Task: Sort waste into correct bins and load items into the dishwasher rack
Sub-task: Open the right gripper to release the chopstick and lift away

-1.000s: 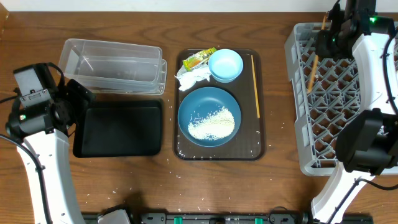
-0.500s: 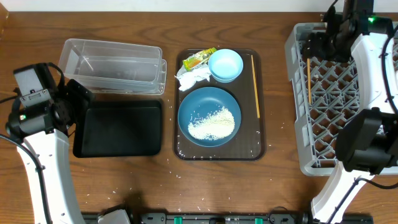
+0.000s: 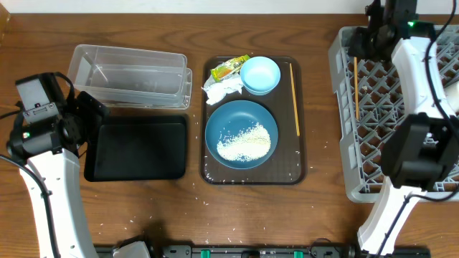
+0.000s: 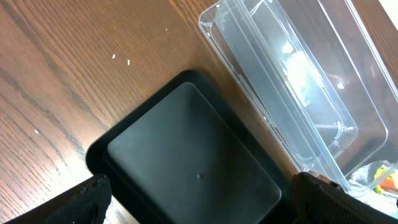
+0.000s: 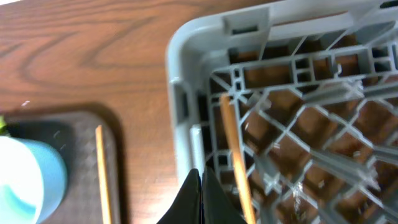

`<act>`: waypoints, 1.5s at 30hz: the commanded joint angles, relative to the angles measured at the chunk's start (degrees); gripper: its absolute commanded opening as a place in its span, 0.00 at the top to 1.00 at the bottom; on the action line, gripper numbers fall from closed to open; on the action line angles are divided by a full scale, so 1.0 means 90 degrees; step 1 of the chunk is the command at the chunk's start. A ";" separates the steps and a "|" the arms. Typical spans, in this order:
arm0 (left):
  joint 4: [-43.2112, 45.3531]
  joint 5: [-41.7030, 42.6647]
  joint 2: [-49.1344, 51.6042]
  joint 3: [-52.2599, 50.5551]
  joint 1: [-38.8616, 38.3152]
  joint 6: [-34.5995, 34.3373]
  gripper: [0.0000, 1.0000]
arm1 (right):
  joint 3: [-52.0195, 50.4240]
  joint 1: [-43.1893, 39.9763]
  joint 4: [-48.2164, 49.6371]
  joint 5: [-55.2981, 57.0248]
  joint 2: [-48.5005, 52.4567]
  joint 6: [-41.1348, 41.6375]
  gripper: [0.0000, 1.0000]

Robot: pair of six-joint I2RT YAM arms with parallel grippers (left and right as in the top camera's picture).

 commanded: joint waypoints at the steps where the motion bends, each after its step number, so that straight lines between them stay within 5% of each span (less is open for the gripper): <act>1: -0.0017 -0.0053 0.0024 0.0136 0.0022 -0.0005 0.05 | -0.0032 0.0029 0.0250 0.0274 0.0328 0.0308 0.91; 4: -0.0017 -0.0053 0.0024 0.0136 0.0022 -0.0005 0.04 | -0.0032 0.0017 0.0398 0.0340 0.0454 0.0306 0.71; 10: -0.0017 -0.0053 0.0024 0.0136 0.0022 -0.0005 0.05 | -0.0032 0.0017 0.0741 0.0437 0.0474 0.0066 0.48; 13: -0.0017 -0.0053 0.0024 0.0136 0.0022 -0.0005 0.05 | -0.0032 0.0017 0.0843 0.0437 0.0498 0.0036 0.45; 18: -0.0017 -0.0053 0.0024 0.0136 0.0022 -0.0005 0.05 | -0.0032 0.0024 0.0916 0.0432 0.0636 0.0039 0.55; 30: -0.0017 -0.0053 0.0024 0.0136 0.0022 -0.0005 0.05 | -0.0010 0.0024 0.0986 0.0440 0.0743 0.0024 0.99; 45: -0.0017 -0.0053 0.0024 0.0136 0.0022 -0.0005 0.05 | 0.0588 -0.0036 0.0231 0.0432 -0.0202 0.0044 0.99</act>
